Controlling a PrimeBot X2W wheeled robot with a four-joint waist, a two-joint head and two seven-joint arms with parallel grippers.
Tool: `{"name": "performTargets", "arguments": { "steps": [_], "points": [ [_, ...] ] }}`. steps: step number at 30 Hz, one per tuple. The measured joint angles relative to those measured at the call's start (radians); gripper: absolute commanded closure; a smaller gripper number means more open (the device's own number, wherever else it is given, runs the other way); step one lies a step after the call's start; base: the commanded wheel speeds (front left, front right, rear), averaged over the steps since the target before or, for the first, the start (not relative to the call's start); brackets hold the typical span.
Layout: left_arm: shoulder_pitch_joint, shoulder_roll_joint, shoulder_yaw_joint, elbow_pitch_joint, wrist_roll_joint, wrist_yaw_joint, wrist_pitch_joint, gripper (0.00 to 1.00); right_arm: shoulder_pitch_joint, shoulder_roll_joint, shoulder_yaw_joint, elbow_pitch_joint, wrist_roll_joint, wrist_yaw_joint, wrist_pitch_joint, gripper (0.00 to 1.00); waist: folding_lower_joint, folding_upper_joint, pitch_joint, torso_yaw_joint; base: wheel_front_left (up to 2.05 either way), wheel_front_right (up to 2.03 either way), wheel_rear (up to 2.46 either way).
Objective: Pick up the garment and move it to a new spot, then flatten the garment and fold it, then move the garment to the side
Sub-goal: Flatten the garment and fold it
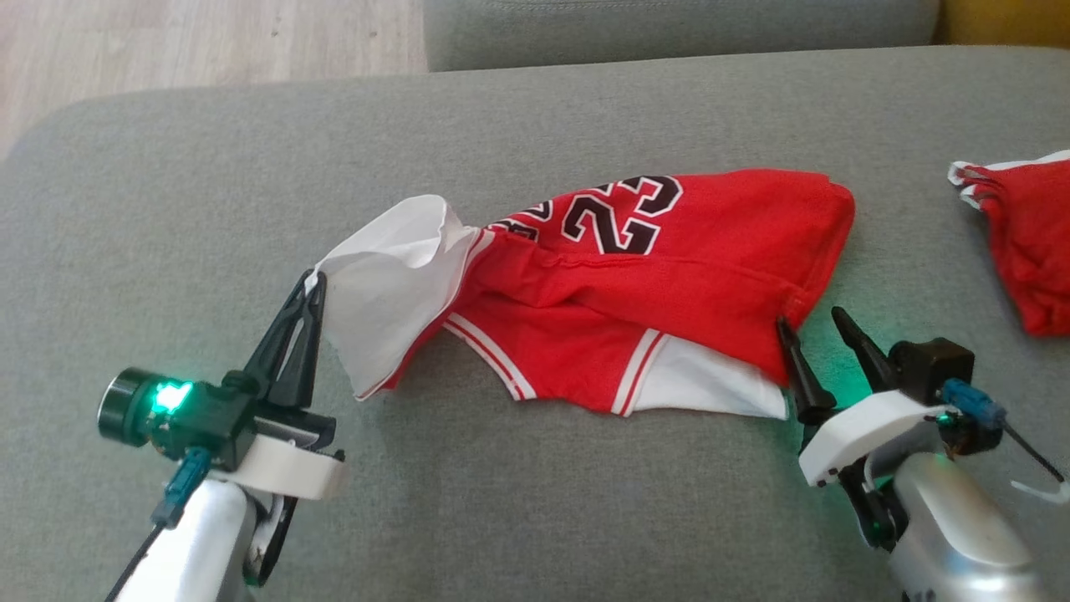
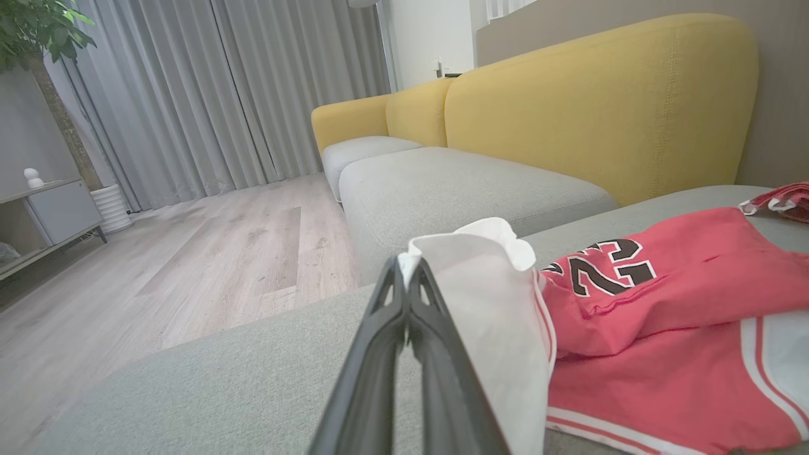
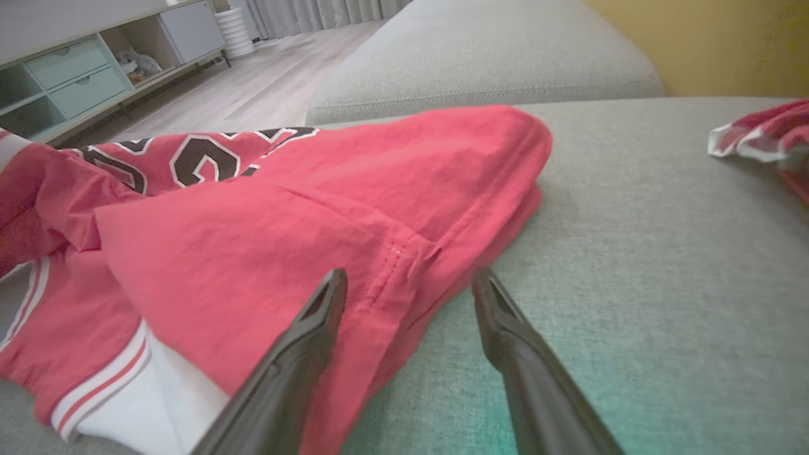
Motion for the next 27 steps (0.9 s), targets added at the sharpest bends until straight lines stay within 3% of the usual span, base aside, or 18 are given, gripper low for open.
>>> {"name": "performTargets", "arguments": {
  "steps": [7, 8, 9, 11, 12, 14, 15, 23, 27],
  "points": [
    [-0.001, -0.001, 0.0, 0.0, 0.013, -0.009, 0.0, 1.0, -0.047, -0.012, 0.042, 0.053, 0.051, 0.0, 0.0, 0.02, 0.0, 0.0, 0.011, 0.021, 0.0, 0.0, 0.0],
    [-0.001, -0.001, 0.0, 0.0, 0.017, -0.011, 0.0, 1.0, -0.051, -0.012, 0.046, 0.057, 0.053, 0.0, 0.0, 0.11, 0.0, 0.0, 0.013, 0.022, 0.0, 0.0, 0.0],
    [-0.001, -0.001, 0.0, 0.0, 0.017, -0.013, 0.0, 1.0, -0.054, -0.013, 0.051, 0.062, 0.053, 0.0, 0.0, 0.3, 0.0, 0.0, 0.014, 0.024, 0.0, 0.0, 0.0],
    [-0.001, -0.002, 0.0, 0.001, 0.017, -0.016, 0.0, 1.0, -0.058, -0.014, 0.062, 0.065, 0.054, 0.0, 0.0, 0.55, 0.0, 0.0, 0.015, 0.026, 0.0, 0.0, 0.0],
    [-0.002, -0.002, 0.0, 0.001, 0.017, -0.016, 0.0, 1.0, -0.058, -0.014, 0.064, 0.065, 0.054, 0.0, 0.0, 0.55, 0.0, 0.0, 0.014, 0.027, 0.0, 0.0, 0.0],
    [-0.002, -0.002, 0.0, 0.001, 0.018, -0.016, 0.0, 1.0, -0.058, -0.015, 0.066, 0.066, 0.054, 0.0, 0.0, 0.88, 0.0, 0.0, 0.014, 0.026, 0.0, 0.0, 0.0],
    [-0.002, -0.003, 0.0, 0.002, 0.021, -0.016, 0.0, 1.0, -0.058, -0.016, 0.068, 0.067, 0.054, 0.0, 0.0, 1.0, 0.0, 0.0, 0.012, 0.026, 0.0, 0.0, 0.0],
    [-0.002, 0.002, 0.007, -0.007, 0.045, -0.017, 0.0, 1.0, -0.055, -0.034, 0.039, -0.001, 0.02, 0.0, 0.0, 1.0, 0.0, 0.0, -0.025, 0.013, 0.0, 0.0, 0.0],
    [-0.02, 0.044, 0.012, -0.057, 0.083, -0.034, 0.0, 1.0, -0.052, -0.073, -0.028, -0.109, -0.046, 0.0, 0.0, 1.0, -0.0001, 0.0, -0.064, 0.004, 0.0, 0.0, 0.0]
  ]
}}
